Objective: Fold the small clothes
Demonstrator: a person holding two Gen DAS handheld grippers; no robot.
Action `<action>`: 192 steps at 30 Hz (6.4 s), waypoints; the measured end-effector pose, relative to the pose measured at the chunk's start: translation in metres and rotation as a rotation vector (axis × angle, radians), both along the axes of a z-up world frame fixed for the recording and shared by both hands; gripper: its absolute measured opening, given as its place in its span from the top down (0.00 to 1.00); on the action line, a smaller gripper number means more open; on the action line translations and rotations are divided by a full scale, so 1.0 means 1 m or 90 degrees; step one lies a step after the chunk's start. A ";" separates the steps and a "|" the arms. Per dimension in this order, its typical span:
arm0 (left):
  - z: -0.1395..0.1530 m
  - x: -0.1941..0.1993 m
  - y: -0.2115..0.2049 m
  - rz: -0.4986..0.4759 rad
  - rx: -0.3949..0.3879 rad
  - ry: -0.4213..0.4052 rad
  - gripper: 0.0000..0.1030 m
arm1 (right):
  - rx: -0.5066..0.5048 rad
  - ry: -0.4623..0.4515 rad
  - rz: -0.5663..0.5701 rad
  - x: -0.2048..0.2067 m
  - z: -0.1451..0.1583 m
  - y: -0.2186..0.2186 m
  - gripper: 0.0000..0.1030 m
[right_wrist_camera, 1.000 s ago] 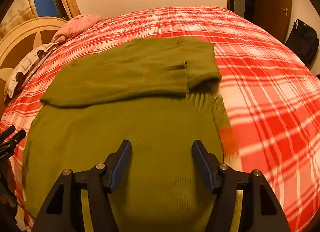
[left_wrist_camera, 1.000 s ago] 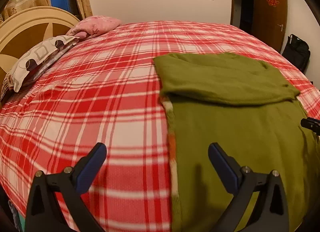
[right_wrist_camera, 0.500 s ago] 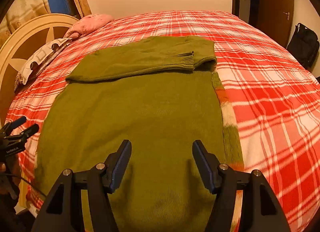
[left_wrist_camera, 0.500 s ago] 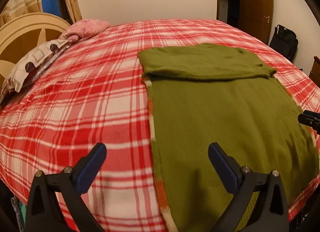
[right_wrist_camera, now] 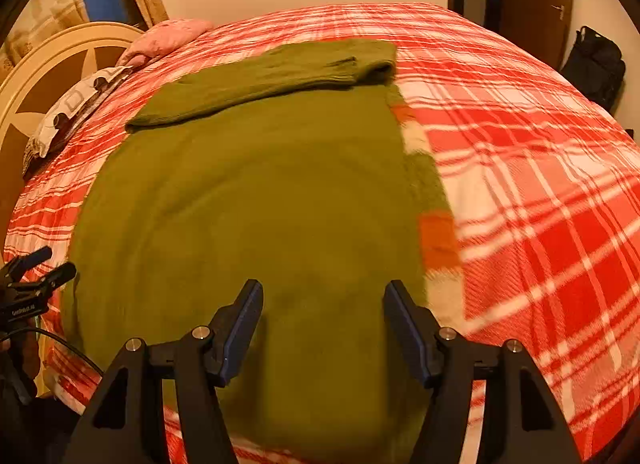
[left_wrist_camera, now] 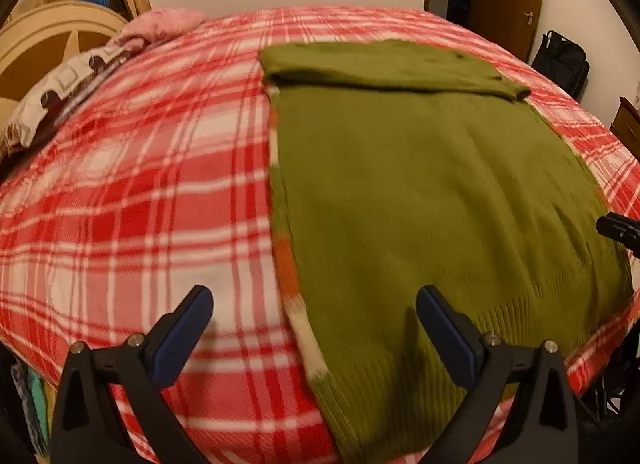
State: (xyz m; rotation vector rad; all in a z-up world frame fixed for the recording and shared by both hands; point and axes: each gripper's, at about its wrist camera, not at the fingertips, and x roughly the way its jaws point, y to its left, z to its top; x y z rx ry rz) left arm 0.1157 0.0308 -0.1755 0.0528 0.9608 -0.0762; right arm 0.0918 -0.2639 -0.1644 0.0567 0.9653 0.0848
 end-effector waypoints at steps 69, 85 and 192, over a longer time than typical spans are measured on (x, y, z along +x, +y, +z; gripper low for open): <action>0.082 -0.007 0.038 -0.058 -0.261 -0.113 0.93 | 0.279 -0.198 -0.002 -0.051 0.079 -0.065 0.95; 0.111 0.098 0.051 -0.032 -0.308 -0.156 0.93 | 0.263 -0.242 -0.008 0.070 0.132 -0.061 0.95; -0.007 0.153 0.045 0.112 -0.037 -0.073 0.15 | -0.098 -0.019 0.087 0.218 -0.013 0.080 0.39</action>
